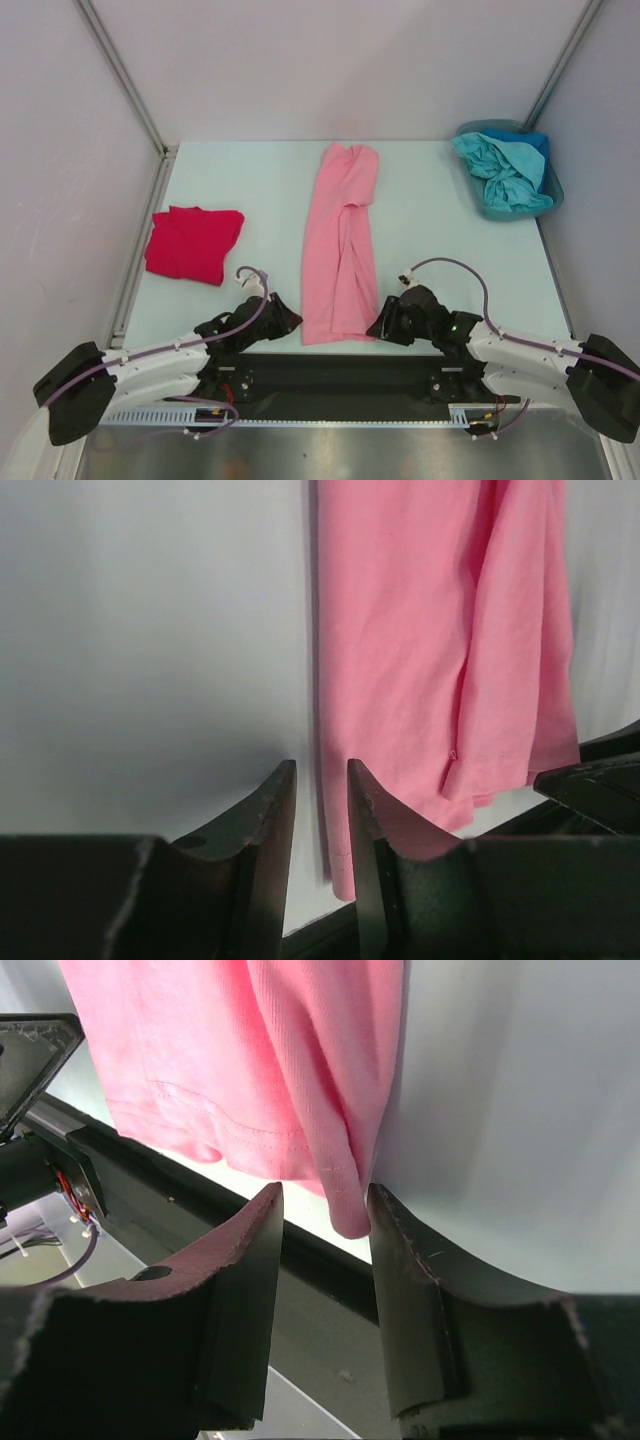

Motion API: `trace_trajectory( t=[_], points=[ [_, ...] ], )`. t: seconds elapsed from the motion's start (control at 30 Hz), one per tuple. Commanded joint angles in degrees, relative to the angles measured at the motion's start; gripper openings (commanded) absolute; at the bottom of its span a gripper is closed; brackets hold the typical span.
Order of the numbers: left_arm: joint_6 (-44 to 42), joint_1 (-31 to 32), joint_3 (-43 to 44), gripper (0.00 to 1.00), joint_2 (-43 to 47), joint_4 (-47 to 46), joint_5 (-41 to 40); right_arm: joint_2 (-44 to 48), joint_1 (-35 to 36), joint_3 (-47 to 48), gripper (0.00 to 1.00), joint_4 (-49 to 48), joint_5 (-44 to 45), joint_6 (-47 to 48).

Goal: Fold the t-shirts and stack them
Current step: Fold the tshirt

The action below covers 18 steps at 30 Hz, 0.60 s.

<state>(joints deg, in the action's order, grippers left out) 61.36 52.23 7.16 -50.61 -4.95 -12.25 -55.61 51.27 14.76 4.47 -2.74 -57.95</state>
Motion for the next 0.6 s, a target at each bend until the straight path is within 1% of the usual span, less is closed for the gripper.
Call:
trace_trajectory(
  t=[0.0, 0.23, 0.4, 0.57],
  points=[
    [1.39, 0.33, -1.09, 0.33, -0.89, -3.84, 2.93, -1.77, 0.24, 0.44, 0.44, 4.5, 1.78, 1.79],
    [3.06, 0.33, -2.58, 0.44, 0.25, -4.28, 5.04, -4.15, 0.06, 0.79, 0.43, 2.56, 1.34, 2.06],
    [4.55, 0.94, -3.73, 0.45, -1.07, -6.12, 6.97, -5.38, -0.11, 0.71, 0.41, 1.51, 0.99, 2.23],
    [6.66, 4.55, -4.17, 0.45, -3.79, -7.88, 6.1, -5.73, -0.29, 0.62, 0.41, 0.8, 0.81, 2.14]
  ],
)
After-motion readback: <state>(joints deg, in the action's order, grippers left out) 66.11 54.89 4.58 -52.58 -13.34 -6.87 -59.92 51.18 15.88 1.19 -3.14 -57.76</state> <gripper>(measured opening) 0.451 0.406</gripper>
